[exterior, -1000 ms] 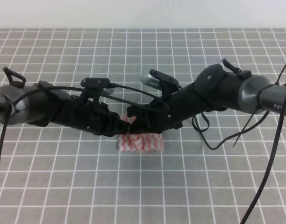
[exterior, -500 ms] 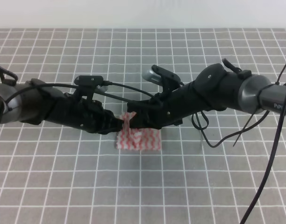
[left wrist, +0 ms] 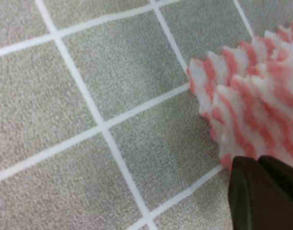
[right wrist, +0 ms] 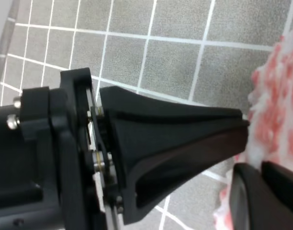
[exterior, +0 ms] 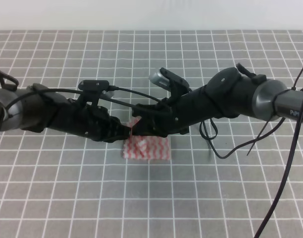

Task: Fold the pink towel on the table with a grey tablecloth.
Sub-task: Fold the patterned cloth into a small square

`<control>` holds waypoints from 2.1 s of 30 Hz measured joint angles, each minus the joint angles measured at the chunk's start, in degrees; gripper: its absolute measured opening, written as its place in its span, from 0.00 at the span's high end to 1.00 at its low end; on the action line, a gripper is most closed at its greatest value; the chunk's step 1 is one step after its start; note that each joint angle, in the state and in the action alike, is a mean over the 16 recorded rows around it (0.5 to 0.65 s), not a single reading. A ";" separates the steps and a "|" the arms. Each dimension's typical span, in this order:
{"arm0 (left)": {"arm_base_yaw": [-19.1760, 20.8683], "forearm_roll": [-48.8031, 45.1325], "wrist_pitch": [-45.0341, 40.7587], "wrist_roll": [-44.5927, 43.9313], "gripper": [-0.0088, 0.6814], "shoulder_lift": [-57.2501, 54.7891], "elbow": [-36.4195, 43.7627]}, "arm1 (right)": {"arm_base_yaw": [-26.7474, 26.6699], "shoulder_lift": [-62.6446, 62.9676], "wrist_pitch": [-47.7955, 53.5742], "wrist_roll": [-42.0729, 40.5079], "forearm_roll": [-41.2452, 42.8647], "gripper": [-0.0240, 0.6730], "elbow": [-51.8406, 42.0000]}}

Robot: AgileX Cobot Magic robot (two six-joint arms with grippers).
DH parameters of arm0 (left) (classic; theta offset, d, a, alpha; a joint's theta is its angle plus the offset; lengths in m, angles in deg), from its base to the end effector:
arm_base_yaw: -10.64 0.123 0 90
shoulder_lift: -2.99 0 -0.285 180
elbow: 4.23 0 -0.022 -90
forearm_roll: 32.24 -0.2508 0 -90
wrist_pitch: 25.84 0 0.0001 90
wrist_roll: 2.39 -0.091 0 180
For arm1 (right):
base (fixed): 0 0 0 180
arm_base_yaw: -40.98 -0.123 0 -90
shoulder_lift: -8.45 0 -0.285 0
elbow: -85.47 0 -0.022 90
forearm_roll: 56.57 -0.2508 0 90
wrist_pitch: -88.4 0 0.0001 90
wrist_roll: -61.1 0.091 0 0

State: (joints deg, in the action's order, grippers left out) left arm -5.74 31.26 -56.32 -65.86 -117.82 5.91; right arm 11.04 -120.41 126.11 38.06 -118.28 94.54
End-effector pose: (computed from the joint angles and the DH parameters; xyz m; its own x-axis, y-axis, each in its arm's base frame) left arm 0.3678 -0.1512 0.1531 -0.7602 0.2805 -0.5860 0.5446 0.7669 -0.3395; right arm 0.3713 0.2705 0.1808 -0.9476 -0.0200 -0.3189 -0.2481 0.6750 0.6948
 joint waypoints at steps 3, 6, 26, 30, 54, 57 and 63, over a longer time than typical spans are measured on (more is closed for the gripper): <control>0.00 0.09 0.13 0.01 0.99 0.08 0.00 | 0.00 -0.07 0.44 -0.47 -1.01 0.95 0.01; 0.05 0.13 0.30 0.00 0.99 0.23 0.01 | 0.05 -0.03 0.75 -1.27 -1.83 0.94 0.00; 1.35 -0.52 -6.25 1.39 0.99 6.16 0.06 | 4.58 0.03 9.46 -3.31 3.43 0.96 0.00; -0.06 -1.63 -8.92 2.54 0.99 5.19 0.06 | 5.05 0.00 11.42 -1.84 6.79 0.97 0.00; -2.38 -9.14 -6.70 7.71 0.99 2.52 -1.46 | 5.13 -0.87 13.36 0.66 12.26 0.97 1.66; -2.38 -9.21 -6.05 7.72 0.99 2.87 -2.64 | 5.16 -0.66 12.86 0.70 12.23 0.97 2.75; -2.38 -9.53 -4.02 7.74 0.99 2.58 -5.24 | 5.19 -0.61 10.17 1.15 12.21 0.97 4.88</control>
State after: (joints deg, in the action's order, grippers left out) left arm -8.12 21.73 -60.34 -58.12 -115.23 0.67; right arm 16.23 -121.01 136.28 39.21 -106.07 99.41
